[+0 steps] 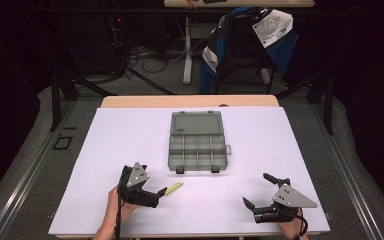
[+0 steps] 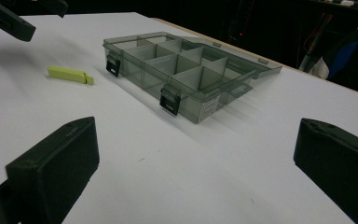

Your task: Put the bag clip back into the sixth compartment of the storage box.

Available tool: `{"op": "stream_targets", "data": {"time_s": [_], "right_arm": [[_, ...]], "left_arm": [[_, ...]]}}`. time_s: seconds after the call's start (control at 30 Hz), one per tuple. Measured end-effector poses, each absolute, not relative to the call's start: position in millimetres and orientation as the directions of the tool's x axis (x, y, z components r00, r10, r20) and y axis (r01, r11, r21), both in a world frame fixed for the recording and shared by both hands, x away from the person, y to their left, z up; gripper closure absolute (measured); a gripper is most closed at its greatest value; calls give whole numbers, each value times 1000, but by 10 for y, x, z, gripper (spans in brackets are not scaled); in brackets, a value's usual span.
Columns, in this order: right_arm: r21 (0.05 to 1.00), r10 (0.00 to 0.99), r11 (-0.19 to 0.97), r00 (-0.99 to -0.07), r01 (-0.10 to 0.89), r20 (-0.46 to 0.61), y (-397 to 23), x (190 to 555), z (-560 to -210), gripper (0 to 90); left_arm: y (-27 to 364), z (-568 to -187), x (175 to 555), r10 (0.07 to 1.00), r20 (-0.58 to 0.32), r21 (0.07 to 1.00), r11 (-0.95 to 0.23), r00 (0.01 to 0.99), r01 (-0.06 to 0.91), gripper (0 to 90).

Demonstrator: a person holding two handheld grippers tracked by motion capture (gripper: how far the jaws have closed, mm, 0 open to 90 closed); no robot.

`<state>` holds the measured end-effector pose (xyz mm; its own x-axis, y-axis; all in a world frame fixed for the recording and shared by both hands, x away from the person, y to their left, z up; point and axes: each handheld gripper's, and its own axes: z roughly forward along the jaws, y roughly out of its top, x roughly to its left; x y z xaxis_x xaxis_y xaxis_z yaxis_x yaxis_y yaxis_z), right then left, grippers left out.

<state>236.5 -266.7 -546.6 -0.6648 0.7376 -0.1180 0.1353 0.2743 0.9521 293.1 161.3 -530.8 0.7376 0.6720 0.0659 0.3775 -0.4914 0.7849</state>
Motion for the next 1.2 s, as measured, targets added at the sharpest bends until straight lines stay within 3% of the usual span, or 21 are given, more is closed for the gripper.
{"op": "stream_targets", "data": {"time_s": [0.7, 0.8, 1.07, 1.2], "right_arm": [[951, 742, 274, -660, 142, -115, -2688, 2374, -5467, 0], [950, 739, 276, -664, 144, -115, -2680, 2375, -5468, 0], [949, 739, 277, -664, 147, -113, -2681, 2374, -5469, 0], [950, 740, 276, -663, 146, -113, -2681, 2373, -5470, 0]], "left_arm": [[1304, -5361, 3061, 622, 68, 658, -616, 780, 433, 9], [1250, -5369, 3058, 596, 60, 647, -634, 800, 424, 156], [1183, -5413, 3078, 578, 43, 633, -647, 815, 426, 415], [1177, -5442, 3093, 575, 18, 628, -643, 818, 438, 499]]}}
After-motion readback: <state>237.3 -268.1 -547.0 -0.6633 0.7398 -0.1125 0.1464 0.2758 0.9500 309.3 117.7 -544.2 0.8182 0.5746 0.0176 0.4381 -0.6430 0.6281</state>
